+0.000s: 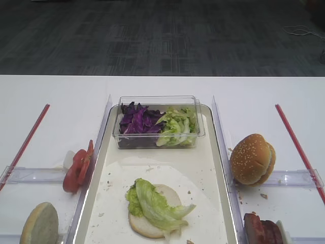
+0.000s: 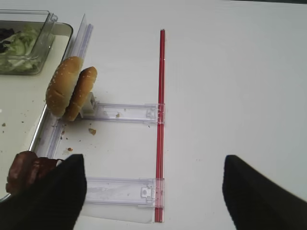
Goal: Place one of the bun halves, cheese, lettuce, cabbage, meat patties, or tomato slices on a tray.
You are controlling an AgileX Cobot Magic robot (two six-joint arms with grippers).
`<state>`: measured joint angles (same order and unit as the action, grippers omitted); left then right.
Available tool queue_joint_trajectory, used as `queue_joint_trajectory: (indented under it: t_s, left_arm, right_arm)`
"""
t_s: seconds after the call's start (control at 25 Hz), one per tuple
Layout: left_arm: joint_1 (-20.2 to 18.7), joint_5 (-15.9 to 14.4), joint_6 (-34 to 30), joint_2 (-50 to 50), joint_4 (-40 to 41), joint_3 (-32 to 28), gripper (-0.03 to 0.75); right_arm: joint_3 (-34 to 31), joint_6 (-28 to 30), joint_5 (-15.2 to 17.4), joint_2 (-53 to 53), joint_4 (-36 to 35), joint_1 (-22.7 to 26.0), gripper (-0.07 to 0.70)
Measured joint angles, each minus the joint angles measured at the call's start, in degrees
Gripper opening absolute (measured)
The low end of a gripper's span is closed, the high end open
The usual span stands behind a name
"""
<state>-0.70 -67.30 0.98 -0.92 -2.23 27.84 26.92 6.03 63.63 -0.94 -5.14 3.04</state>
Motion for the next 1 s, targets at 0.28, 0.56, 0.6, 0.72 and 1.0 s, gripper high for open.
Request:
queue_joint_trajectory:
  t_s: [0.28,0.56,0.6,0.72,1.0]
  left_arm:
    - [0.0,0.0,0.0,0.0,0.0,0.0,0.428]
    - [0.0,0.0,0.0,0.0,0.0,0.0,0.428]
    - [0.0,0.0,0.0,0.0,0.0,0.0,0.428]
    - [0.0,0.0,0.0,0.0,0.0,0.0,0.428]
    - [0.0,0.0,0.0,0.0,0.0,0.0,0.428]
  right_arm:
    - [0.0,0.1,0.1,1.8,0.0,0.0,0.579]
    - [0.0,0.1,0.2,1.8,0.0,-1.5,0.579]
    - [0.0,0.1,0.2,1.8,0.1,-1.6,0.579]
    - [0.0,0.0,0.2,1.8,0.1,-1.6,0.579]
    - [0.0,0.0,0.4,1.8,0.1,-1.6,0.579]
